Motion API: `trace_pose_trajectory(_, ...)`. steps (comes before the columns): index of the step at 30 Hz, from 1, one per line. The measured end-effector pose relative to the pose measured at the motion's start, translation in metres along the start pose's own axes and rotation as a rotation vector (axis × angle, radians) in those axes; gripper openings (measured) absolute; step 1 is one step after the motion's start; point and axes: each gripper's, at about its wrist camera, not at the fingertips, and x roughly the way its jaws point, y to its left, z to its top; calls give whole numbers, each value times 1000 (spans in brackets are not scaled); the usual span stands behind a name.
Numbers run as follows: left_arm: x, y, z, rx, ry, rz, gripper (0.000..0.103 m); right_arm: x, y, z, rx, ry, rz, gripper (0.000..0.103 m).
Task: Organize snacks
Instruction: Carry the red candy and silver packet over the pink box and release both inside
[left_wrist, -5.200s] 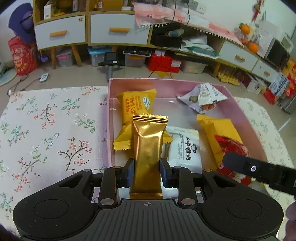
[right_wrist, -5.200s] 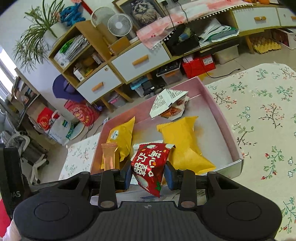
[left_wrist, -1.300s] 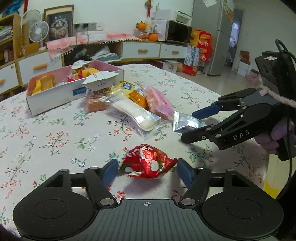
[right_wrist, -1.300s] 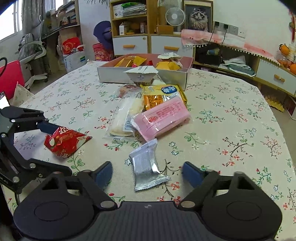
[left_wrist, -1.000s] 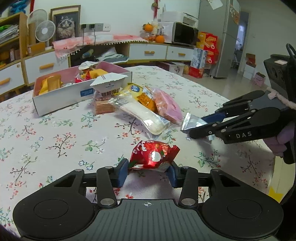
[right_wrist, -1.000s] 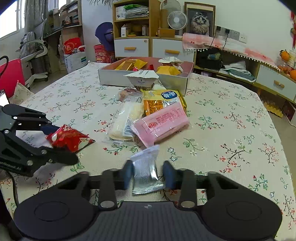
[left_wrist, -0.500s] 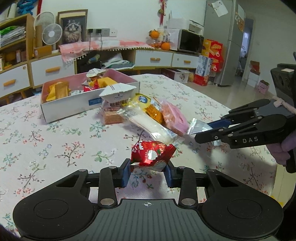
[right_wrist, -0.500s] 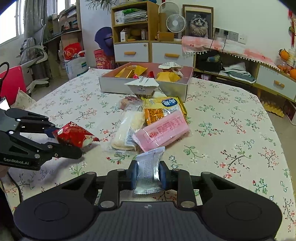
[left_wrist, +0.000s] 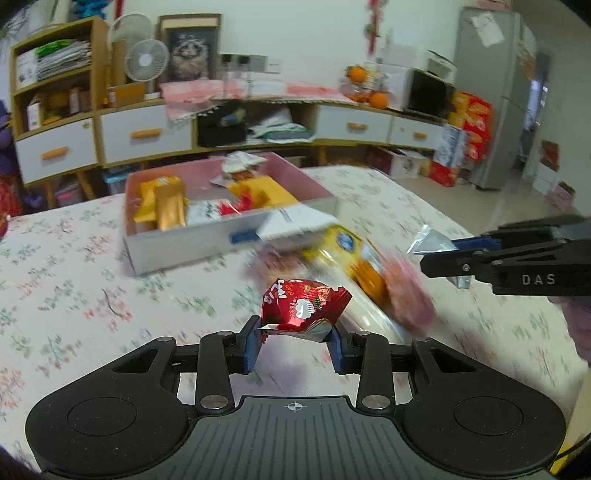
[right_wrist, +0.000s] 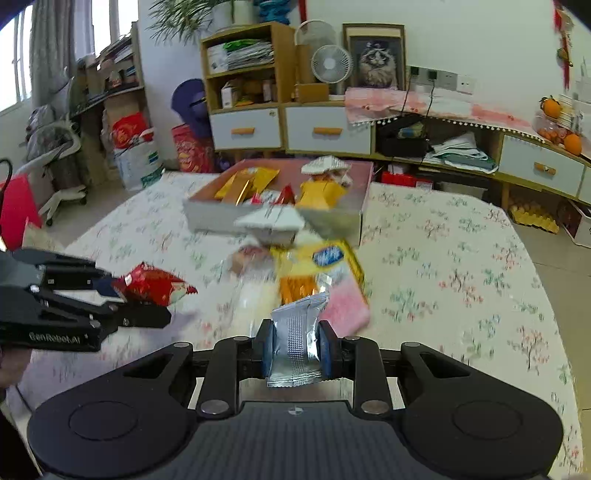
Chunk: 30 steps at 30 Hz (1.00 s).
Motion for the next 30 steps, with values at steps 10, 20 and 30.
trace_pose_trajectory(10,29,33,45,-121,-5,53,34,34,-18,58,105,-68,-24,0)
trace_pose_trajectory(20,78,62,95,-156,8,73,34,83,-44,83,211,-44,-44,0)
trace_pose_trajectory(30,142,89,122,-170,49,110,34,123,-48,92,301,-9,-39,0)
